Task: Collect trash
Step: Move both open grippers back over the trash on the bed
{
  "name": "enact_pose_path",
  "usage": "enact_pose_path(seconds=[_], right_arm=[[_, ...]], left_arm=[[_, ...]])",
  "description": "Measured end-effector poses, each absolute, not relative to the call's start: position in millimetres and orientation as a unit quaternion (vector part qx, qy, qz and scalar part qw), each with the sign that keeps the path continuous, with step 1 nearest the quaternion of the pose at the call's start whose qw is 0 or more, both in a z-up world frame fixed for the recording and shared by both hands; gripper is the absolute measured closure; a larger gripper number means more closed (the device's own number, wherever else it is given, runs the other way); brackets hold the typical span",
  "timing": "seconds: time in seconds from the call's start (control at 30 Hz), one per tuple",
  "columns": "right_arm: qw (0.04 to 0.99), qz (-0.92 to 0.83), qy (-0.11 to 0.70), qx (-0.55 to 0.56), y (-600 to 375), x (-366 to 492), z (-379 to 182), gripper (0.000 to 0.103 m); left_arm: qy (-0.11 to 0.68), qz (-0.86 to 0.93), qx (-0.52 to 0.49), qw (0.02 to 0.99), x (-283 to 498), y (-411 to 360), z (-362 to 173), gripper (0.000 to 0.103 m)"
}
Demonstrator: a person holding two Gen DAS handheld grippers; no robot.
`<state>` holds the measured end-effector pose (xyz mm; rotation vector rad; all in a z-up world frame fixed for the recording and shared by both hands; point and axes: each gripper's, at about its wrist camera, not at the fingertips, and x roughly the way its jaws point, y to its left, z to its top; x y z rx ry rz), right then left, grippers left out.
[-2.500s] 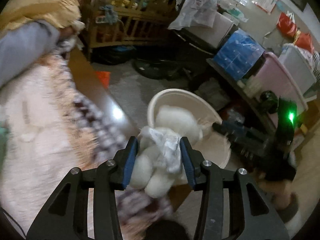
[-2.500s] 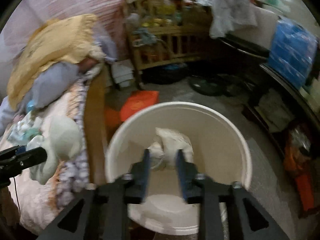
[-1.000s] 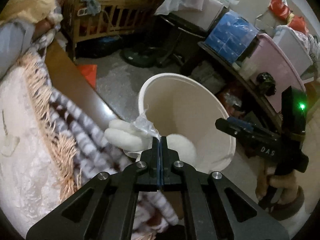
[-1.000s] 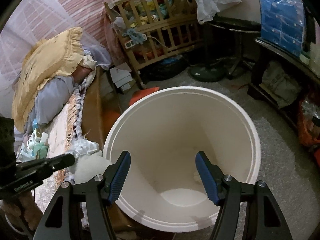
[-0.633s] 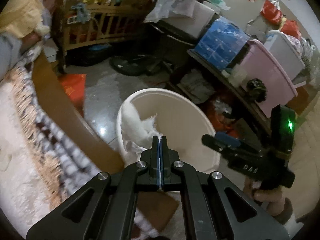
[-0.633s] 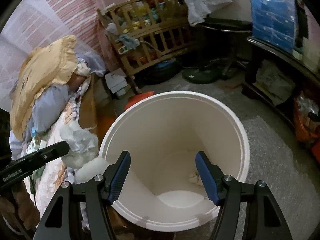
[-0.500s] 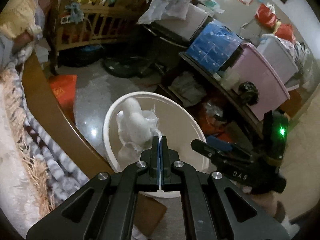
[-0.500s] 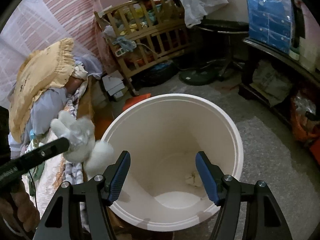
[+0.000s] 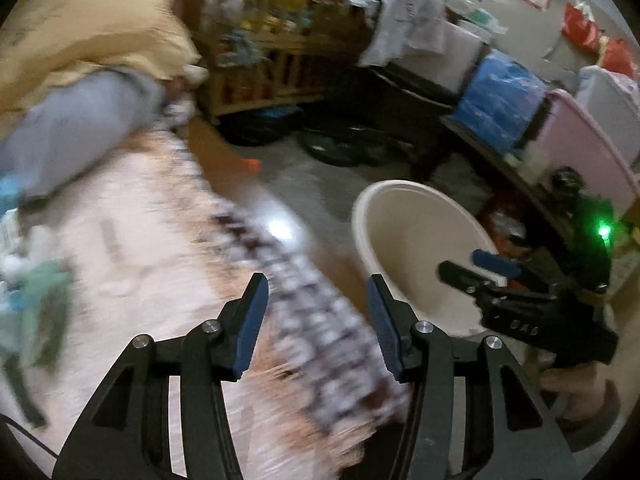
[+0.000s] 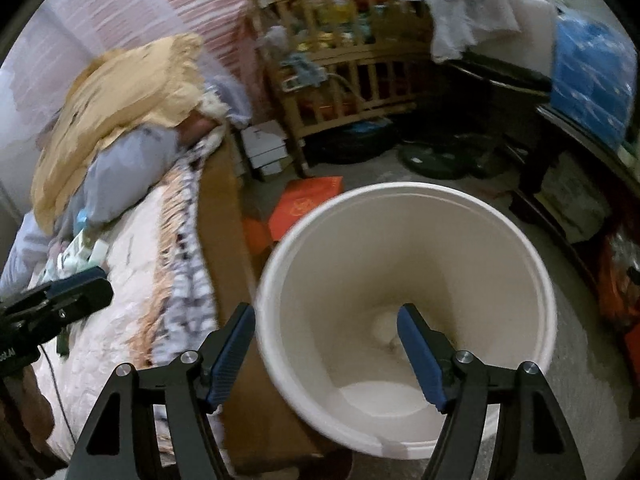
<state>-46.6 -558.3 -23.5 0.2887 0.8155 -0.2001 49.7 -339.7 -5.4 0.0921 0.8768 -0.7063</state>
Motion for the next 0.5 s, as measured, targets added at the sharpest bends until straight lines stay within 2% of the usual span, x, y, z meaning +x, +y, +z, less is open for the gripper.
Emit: enact_pose_path(seconds=[0.2, 0.3, 0.5], right_arm=[[0.913, -0.068, 0.389, 0.100, -500.5, -26.8, -8.4, 0.032], [0.917, -0.047, 0.386, 0.093, -470.9, -15.4, -0.5, 0.025], [0.920, 0.006, 0.388, 0.061, -397.8, 11.0, 7.2, 0.023]], left_arm=[[0.391, -0.248, 0.073, 0.883, 41.4, -278.5, -2.4, 0.053], [0.385, -0.221, 0.062, 0.894, 39.5, -242.5, -1.5, 0.053], [0.385, -0.154, 0.039, 0.909, 32.2, -166.6, -2.1, 0.053]])
